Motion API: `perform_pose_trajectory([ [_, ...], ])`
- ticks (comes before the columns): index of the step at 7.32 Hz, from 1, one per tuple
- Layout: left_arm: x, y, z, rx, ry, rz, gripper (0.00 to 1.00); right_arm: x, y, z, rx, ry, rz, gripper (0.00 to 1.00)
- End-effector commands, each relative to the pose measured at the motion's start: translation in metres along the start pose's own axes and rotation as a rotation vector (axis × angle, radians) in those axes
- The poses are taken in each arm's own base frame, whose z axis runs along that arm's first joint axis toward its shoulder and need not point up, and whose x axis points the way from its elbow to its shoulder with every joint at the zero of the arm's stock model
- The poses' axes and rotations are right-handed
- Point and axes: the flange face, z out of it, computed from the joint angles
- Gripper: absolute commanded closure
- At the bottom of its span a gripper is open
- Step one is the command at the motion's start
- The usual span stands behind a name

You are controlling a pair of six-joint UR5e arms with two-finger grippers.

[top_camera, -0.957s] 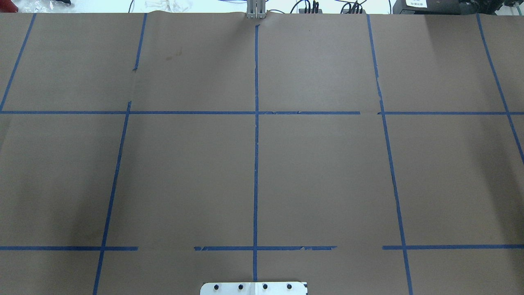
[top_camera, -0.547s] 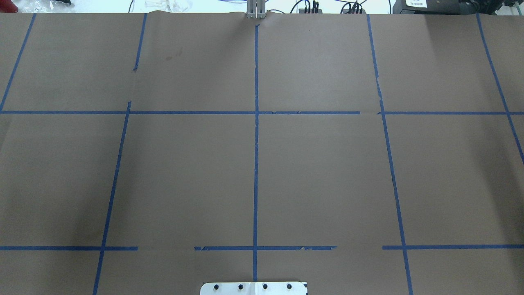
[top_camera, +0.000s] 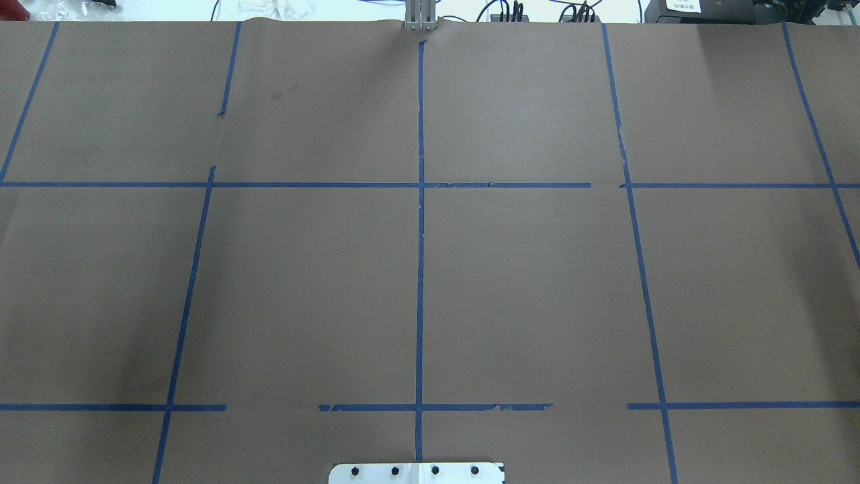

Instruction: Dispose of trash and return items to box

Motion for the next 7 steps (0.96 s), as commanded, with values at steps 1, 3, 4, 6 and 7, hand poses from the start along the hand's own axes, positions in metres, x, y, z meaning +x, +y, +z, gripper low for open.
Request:
perform_pose_trajectory([
  [1,-0.001,0.0,0.0,-0.001,0.0,-0.001,0.0,-0.001,-0.004,0.002,-0.005,-0.025,0.003,0.0],
  [3,-0.001,0.001,0.001,-0.001,0.0,-0.001,0.0,-0.007,-0.014,0.001,-0.005,-0.073,0.002,0.0],
  [4,-0.002,0.001,0.001,-0.002,0.0,0.0,0.0,-0.012,-0.022,-0.003,0.005,-0.073,-0.007,0.0],
  [6,-0.002,0.001,0.001,-0.002,0.0,0.001,0.0,-0.015,-0.039,-0.004,0.012,-0.074,-0.012,0.0],
  [7,-0.002,0.001,0.001,-0.002,0.0,0.001,0.0,-0.015,-0.043,-0.004,0.014,-0.074,-0.012,0.0],
])
